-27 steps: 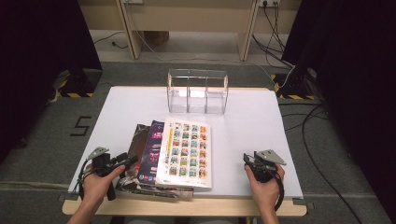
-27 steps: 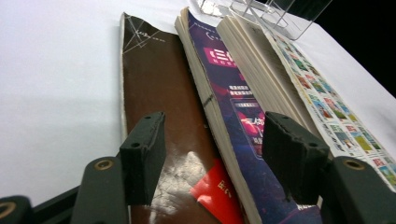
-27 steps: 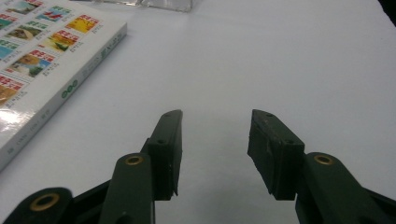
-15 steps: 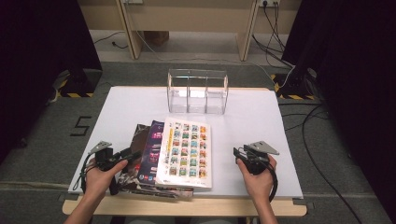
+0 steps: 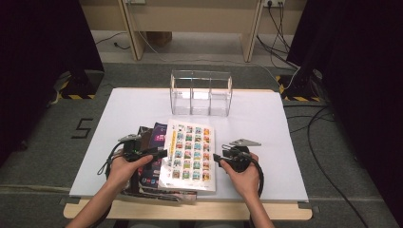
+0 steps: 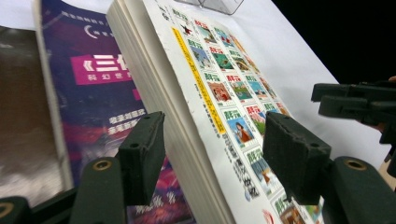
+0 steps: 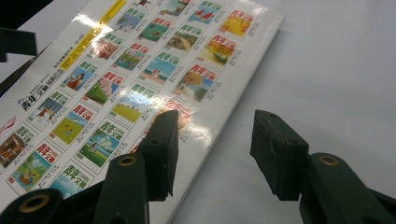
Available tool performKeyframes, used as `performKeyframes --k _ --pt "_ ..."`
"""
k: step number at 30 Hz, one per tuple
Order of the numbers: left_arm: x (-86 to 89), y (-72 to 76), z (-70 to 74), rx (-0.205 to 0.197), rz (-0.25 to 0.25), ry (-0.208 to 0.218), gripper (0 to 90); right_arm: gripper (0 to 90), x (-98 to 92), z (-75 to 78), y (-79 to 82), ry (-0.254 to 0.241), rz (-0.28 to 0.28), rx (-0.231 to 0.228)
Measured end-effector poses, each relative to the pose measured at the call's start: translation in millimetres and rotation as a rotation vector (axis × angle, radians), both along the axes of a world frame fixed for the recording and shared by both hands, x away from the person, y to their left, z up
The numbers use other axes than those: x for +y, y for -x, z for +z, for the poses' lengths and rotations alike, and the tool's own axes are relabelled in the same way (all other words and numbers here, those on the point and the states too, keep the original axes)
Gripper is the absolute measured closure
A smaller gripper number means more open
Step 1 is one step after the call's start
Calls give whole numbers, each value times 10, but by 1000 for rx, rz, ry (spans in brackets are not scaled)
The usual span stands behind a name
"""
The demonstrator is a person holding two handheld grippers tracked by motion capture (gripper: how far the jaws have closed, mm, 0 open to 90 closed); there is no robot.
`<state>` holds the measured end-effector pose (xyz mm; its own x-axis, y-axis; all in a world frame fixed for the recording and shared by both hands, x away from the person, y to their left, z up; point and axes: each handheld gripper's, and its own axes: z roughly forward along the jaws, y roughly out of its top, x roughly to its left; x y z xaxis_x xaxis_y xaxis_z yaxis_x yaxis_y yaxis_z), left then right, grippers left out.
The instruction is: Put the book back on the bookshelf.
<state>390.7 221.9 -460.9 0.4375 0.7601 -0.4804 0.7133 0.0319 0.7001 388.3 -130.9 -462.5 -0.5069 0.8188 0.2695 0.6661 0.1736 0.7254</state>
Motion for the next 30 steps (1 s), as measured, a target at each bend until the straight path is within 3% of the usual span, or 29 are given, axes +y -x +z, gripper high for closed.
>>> performKeyframes --k 2,3,10,11,18,24,25,26,27,30 --pt "-25 -20 -16 12 -1 -3 383 509 25 -2 -19 -4 7 20" --pt "-60 -52 -45 31 -4 -4 384 501 73 -14 -77 9 32 52" --pt "-134 -123 -97 62 13 -40 398 486 157 -69 -195 13 58 109" --pt "-144 -137 -107 68 16 -34 398 473 182 -99 -241 11 61 149" --pt "-173 -144 -119 85 22 -40 395 451 191 -121 -299 -21 62 184" --pt "-173 -126 -109 105 58 -23 440 413 188 -153 -330 -51 48 208" --pt "-150 -125 -74 123 84 12 470 412 188 -156 -329 -56 43 213" --pt "-150 -125 -74 123 84 12 478 412 192 -154 -327 -53 42 214" --pt "-140 -126 -51 130 91 41 479 411 197 -154 -324 -54 40 212" --pt "-138 -115 -34 131 102 59 485 410 204 -155 -323 -49 38 204"
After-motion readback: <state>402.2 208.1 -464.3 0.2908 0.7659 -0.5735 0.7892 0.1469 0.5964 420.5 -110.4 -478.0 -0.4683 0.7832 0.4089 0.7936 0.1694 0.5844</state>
